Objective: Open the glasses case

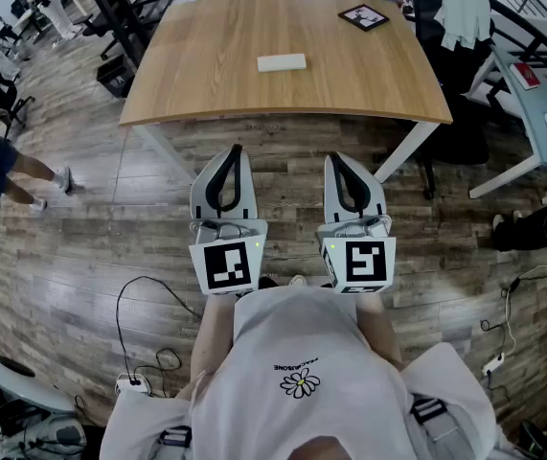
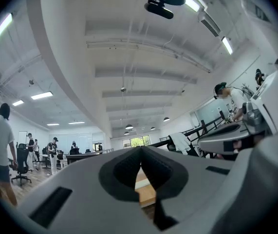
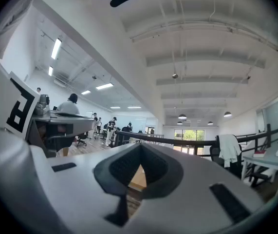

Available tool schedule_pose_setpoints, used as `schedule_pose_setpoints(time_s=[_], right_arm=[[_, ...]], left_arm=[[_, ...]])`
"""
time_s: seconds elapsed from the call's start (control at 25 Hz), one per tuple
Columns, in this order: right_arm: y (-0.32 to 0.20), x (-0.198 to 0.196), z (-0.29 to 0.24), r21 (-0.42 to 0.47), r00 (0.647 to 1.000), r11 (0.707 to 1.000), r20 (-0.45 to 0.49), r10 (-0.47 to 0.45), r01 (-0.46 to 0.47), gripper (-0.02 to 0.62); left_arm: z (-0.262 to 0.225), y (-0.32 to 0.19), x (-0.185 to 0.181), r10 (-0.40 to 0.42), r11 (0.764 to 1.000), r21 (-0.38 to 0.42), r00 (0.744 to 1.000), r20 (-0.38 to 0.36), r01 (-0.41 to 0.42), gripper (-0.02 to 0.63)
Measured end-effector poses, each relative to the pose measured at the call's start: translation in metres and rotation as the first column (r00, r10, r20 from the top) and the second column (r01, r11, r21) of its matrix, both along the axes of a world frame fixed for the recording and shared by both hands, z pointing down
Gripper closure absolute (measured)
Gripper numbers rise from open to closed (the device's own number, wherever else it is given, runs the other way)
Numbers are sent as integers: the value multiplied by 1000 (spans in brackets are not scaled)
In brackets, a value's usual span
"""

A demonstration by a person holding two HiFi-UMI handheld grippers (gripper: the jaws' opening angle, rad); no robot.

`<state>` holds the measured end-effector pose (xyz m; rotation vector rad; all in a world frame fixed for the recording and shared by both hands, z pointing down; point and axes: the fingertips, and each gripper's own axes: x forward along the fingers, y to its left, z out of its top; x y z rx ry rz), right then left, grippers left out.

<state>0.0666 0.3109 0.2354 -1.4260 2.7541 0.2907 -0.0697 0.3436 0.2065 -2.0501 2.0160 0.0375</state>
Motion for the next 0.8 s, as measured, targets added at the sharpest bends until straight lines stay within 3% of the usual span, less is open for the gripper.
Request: schedule_pose_setpoints(time_s=[0.44, 0.64, 0.8], right_arm=[[-4, 3, 9, -12, 999, 1000, -30, 19, -20, 591], [-3, 0, 9, -23, 1000, 999, -2, -22, 22, 589], [-6, 4, 16, -39, 1000, 999, 2, -8, 8, 589]], left_arm=[[3, -4, -9, -10, 1000, -11, 1000, -14, 10, 589], [6, -8, -4, 0, 1000, -25, 1000, -19, 0, 589], [9, -7, 5, 18, 999, -41, 999, 30, -16, 589]])
